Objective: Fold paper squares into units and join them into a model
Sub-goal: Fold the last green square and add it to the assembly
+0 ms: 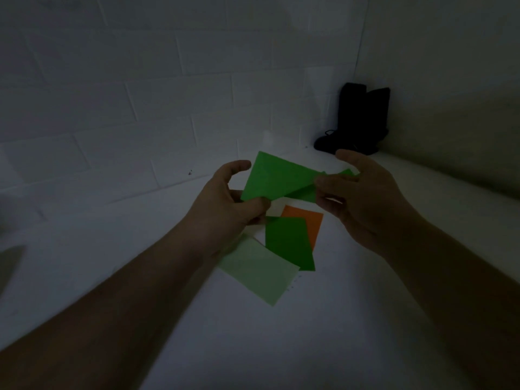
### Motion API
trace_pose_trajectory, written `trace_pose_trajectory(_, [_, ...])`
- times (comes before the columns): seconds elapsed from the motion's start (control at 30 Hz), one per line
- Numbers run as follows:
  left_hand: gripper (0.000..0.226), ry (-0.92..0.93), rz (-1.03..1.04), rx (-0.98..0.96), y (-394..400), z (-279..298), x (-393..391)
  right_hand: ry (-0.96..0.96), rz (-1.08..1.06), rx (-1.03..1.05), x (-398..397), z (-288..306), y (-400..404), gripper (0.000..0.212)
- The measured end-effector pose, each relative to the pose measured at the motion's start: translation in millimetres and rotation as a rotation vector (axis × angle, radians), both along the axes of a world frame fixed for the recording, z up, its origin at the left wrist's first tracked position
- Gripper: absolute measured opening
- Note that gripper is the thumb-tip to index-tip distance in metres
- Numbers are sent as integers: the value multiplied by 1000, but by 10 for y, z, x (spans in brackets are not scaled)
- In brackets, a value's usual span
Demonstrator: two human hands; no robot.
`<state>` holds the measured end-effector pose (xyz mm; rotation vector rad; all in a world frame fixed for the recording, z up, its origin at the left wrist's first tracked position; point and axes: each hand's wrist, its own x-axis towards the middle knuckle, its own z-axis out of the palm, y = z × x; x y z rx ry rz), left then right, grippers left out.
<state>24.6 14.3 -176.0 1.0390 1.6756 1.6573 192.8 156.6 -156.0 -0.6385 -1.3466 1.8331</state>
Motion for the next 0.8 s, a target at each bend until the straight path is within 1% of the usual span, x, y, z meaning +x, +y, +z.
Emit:
trace_pose_trajectory(0.2, [70,-185,87,114,32,6,-32,13,-12,-74,-2,-19,-5,71])
trace_pose_trajectory(0.37, [64,-233,141,150,47,-1,-47,-8,-6,-77,-3,-14,-17,71])
trace_pose_trajectory(0.47, [61,-253,162,185,51,7,-38,-15,-13,-52,-11,-6,-52,66])
trace_pose_trajectory(0.53, [56,-246,165,186,48,-4,-57,-66,-21,-22,-7,-6,-36,61])
trace_pose_trajectory(0.57, [53,-205,163,172,36,-11,-66,-129,-25,34,-3,-5,-27,56])
trace_pose_trajectory(0.6, [49,-120,161,148,26,-24,-75,-209,-24,128,7,-3,-27,50])
trace_pose_trajectory(0.67, [40,120,149,99,-5,-40,-70,-337,-9,355,25,-10,-47,40])
trace_pose_trajectory(0.73, [31,323,130,89,-37,-44,-30,-355,-6,553,35,-18,-106,35])
trace_pose_trajectory(0.8, [25,512,117,94,-57,-47,11,-384,-61,791,34,-51,-129,33])
